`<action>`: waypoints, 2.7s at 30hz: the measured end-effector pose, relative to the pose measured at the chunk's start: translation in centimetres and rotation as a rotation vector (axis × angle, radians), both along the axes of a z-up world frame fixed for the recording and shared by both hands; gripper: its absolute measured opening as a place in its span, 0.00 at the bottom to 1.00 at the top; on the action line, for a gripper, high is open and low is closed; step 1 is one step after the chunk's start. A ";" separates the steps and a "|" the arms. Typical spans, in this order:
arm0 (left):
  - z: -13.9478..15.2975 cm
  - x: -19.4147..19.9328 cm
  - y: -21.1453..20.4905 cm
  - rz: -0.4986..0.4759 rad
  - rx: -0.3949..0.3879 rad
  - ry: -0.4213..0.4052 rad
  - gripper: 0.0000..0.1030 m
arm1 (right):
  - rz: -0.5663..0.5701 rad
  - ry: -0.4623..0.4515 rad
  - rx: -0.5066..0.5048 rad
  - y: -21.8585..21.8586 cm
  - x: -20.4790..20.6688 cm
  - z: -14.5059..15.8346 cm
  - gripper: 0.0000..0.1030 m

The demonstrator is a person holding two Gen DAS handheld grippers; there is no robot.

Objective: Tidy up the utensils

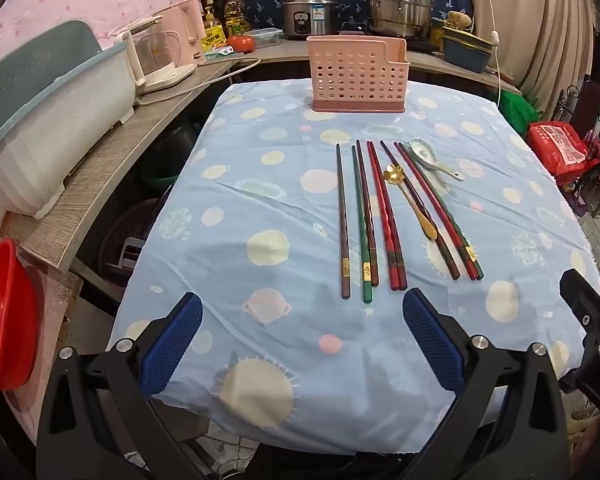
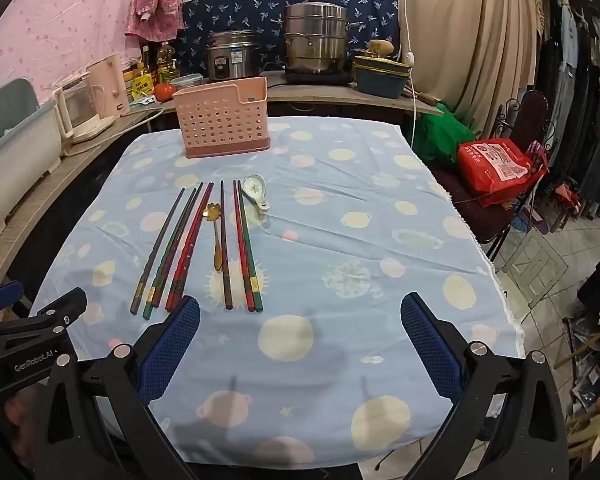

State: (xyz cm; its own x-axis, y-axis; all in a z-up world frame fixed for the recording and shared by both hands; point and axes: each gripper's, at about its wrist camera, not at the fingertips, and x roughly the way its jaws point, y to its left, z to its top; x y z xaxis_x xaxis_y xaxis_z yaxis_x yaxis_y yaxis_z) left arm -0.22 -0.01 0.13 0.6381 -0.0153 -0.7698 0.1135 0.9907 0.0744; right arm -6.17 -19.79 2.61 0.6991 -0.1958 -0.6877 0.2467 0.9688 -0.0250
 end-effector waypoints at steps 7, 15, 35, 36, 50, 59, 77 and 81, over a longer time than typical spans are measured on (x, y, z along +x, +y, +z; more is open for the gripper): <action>0.5 -0.1 0.5 0.006 -0.006 -0.003 0.93 | 0.005 -0.022 0.003 -0.1 -0.1 0.5 0.94; 0.6 0.0 1.1 0.014 -0.010 -0.001 0.93 | 0.003 -0.023 0.002 0.3 -0.2 0.9 0.94; 0.5 -0.2 1.1 0.015 -0.002 0.000 0.93 | 0.003 -0.027 0.021 0.0 -0.4 0.6 0.94; 0.5 -0.1 1.1 0.015 -0.002 0.001 0.93 | 0.004 -0.028 0.021 0.1 -0.4 0.7 0.94; 0.3 -0.1 1.2 0.014 -0.002 0.001 0.93 | 0.010 -0.027 0.037 0.2 -0.3 0.6 0.94; 0.3 -0.1 1.2 0.014 -0.002 0.001 0.93 | 0.015 -0.031 0.038 0.4 -0.4 0.6 0.94; 0.3 0.0 1.4 0.015 -0.005 0.001 0.93 | 0.013 -0.033 0.038 0.5 -0.5 0.7 0.94; 0.3 0.0 1.4 0.015 -0.005 0.001 0.93 | 0.013 -0.032 0.040 0.5 -0.5 0.7 0.94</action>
